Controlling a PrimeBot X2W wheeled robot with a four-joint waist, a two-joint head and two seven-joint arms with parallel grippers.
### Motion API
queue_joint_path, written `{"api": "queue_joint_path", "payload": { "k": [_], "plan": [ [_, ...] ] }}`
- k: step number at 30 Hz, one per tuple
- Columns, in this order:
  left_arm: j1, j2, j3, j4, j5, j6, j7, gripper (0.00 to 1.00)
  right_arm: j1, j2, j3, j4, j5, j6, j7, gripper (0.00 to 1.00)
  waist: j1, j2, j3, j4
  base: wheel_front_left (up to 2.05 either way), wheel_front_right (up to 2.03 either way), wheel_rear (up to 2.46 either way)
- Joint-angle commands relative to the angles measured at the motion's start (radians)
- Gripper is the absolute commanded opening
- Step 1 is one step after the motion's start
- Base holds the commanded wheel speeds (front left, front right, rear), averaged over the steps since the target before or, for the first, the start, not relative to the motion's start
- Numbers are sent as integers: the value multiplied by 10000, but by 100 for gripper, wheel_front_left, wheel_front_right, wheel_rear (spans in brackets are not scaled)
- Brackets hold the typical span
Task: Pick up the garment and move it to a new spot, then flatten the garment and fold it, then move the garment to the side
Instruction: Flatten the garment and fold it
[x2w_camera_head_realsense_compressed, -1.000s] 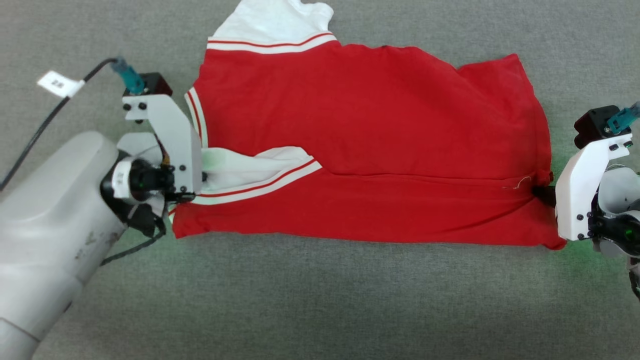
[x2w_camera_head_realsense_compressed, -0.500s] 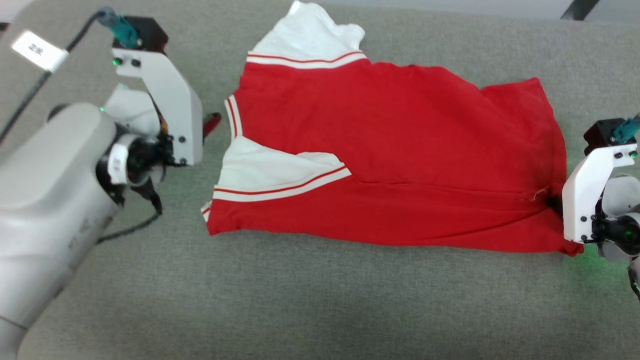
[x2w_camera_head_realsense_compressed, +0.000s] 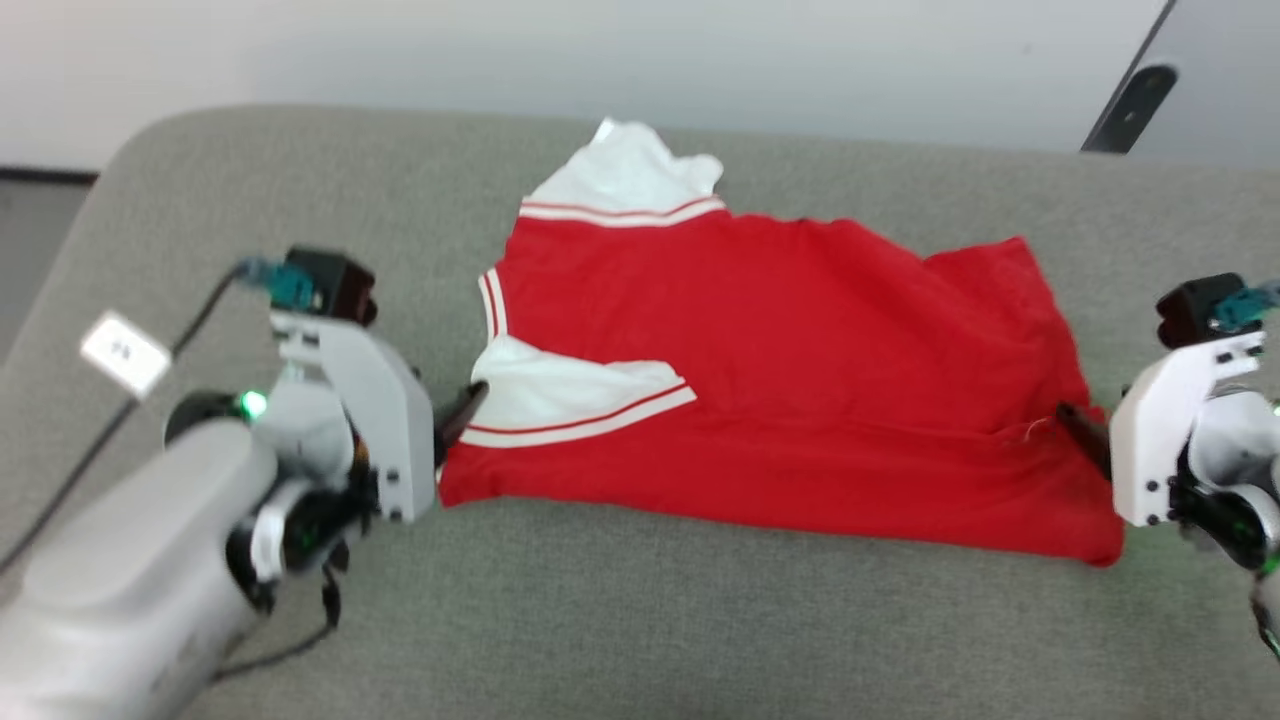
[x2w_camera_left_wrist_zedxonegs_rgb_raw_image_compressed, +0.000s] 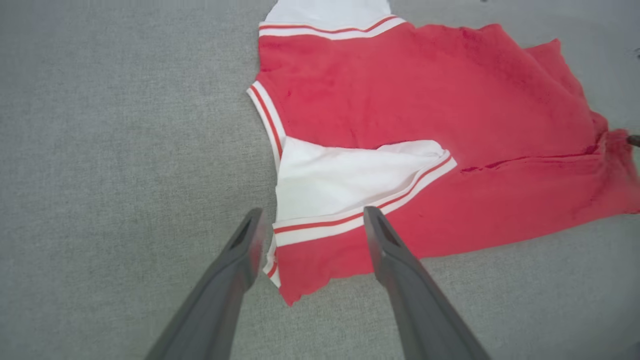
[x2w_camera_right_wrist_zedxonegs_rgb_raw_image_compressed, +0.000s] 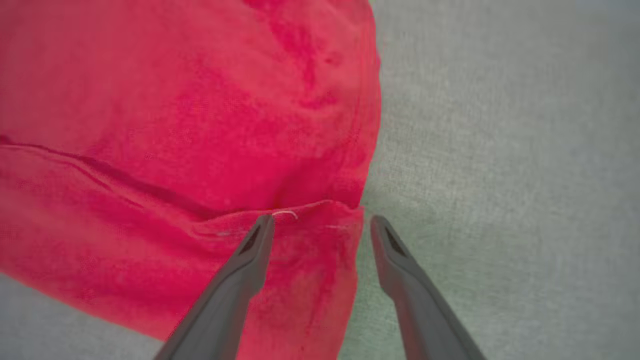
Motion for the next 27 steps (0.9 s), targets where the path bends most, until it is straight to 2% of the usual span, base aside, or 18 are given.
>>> {"api": "queue_joint_path", "payload": {
  "k": [1, 7, 12, 17, 22, 27],
  "plan": [
    [393, 115, 43, -186, 105, -85, -390, 100, 329, -180, 65, -484, -47, -6, -559, 100, 0, 0, -659, -273, 0, 0, 0],
    [1671, 393, 220, -759, 286, -179, -2129, 100, 1754, -861, -273, -2285, -991, -8, -3506, 100, 0, 0, -1146, -421, 0, 0, 0],
    [2370, 447, 489, -892, 275, -93, -3253, 100, 3089, -462, -1096, -3449, -2153, -8, -5484, 100, 0, 0, -1366, -525, 0, 0, 0],
    [2836, 586, 736, -898, 148, 10, -3919, 100, 4462, 520, -2309, -4609, -3510, -8, -6927, 100, 0, 0, -1344, -709, 0, 0, 0],
    [2758, 813, 848, -837, -71, 105, -3625, 100, 5517, 1685, -3128, -5511, -4364, -8, -7414, 100, 0, 0, -988, -1072, 0, 0, 0],
    [2197, 1105, 759, -644, -493, 184, -2162, 100, 5834, 2308, -3252, -6085, -4703, -8, -7224, 100, 0, 0, -487, -1604, 0, 0, 0]
  ]
}}
